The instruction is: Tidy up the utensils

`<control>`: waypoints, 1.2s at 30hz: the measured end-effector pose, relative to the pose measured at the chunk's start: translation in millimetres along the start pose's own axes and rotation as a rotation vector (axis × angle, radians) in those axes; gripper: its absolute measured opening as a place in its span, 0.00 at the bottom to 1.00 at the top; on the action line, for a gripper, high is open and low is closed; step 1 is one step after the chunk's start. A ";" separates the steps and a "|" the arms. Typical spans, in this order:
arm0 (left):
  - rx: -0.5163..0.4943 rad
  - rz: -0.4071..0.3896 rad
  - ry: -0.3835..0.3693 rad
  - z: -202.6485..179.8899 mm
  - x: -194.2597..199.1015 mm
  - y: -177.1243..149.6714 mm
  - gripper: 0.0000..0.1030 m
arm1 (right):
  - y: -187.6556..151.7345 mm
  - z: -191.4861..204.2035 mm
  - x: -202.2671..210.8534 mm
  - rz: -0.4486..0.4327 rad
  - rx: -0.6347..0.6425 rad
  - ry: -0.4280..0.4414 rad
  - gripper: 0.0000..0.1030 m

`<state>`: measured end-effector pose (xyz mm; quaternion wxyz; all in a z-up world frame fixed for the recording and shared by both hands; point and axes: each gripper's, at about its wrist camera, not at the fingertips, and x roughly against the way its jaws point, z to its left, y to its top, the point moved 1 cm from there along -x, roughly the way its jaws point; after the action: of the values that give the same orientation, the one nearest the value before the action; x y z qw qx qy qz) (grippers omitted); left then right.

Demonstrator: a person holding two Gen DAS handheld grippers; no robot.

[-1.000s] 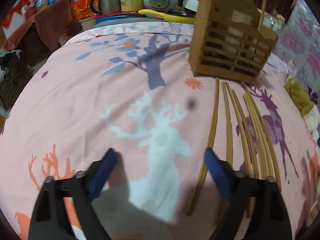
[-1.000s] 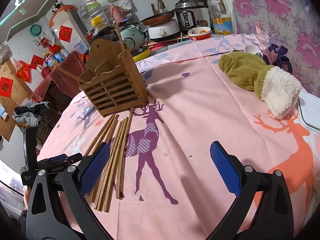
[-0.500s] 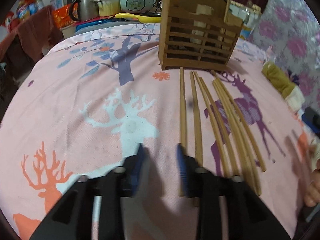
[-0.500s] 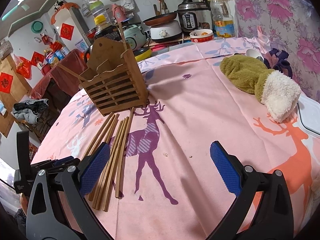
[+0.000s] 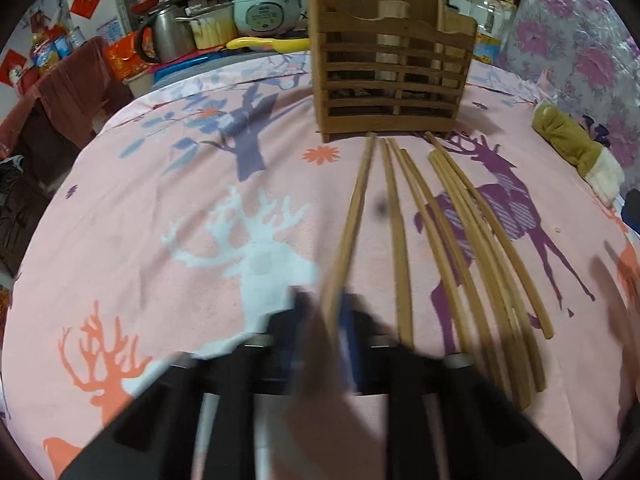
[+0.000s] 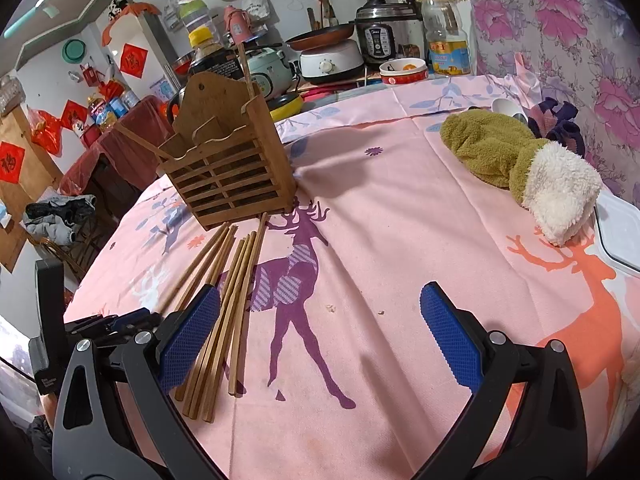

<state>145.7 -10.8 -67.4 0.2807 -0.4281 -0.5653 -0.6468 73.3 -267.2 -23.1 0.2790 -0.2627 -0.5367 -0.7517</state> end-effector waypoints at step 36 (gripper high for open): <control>0.185 -0.033 -0.015 55.4 35.0 -17.1 0.55 | -59.0 42.1 -32.2 0.253 0.336 0.007 0.15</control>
<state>127.6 50.7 -45.6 0.3039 -0.3957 -0.6318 -0.5932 58.6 -206.8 -72.4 0.4130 -0.2754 -0.6164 -0.6113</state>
